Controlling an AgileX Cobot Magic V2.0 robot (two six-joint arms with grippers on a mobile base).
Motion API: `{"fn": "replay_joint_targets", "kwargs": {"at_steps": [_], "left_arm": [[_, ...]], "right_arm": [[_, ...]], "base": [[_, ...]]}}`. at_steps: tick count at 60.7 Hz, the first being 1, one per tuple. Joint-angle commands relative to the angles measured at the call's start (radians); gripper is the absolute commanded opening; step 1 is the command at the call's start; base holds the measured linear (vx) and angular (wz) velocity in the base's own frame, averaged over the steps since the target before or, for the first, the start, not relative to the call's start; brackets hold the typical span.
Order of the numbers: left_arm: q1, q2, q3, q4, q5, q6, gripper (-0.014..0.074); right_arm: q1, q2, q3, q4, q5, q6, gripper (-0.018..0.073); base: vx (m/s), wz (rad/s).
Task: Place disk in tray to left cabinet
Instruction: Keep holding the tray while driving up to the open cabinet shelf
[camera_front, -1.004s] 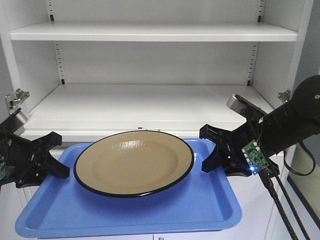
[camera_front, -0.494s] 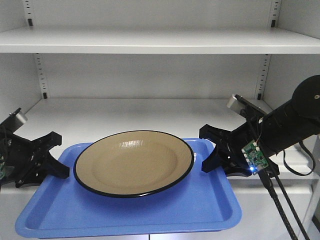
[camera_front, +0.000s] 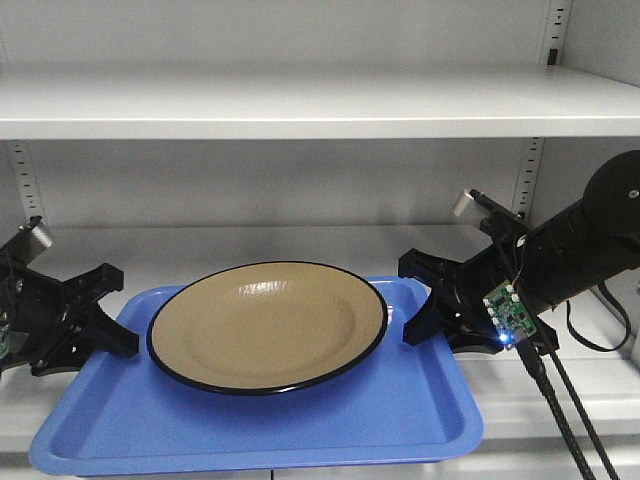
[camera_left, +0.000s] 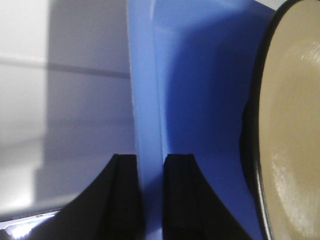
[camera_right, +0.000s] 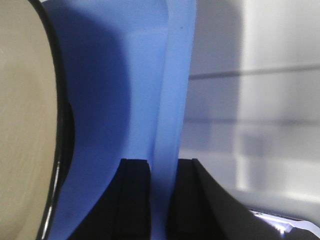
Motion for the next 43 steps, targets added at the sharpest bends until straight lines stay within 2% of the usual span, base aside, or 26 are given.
{"fn": "replay_joint_targets", "kwargs": {"at_steps": [1, 43], "left_arm": [[-0.023, -0.049, -0.036, -0.166, 0.012, -0.002, 0.0000], [-0.023, -0.049, -0.036, -0.166, 0.012, -0.002, 0.0000]], "right_arm": [[0.019, -0.052, -0.039, 0.143, -0.036, -0.014, -0.0003], [0.019, -0.052, -0.039, 0.143, -0.036, -0.014, -0.0003]], "base": [[0.21, -0.05], [0.15, -0.03]]}}
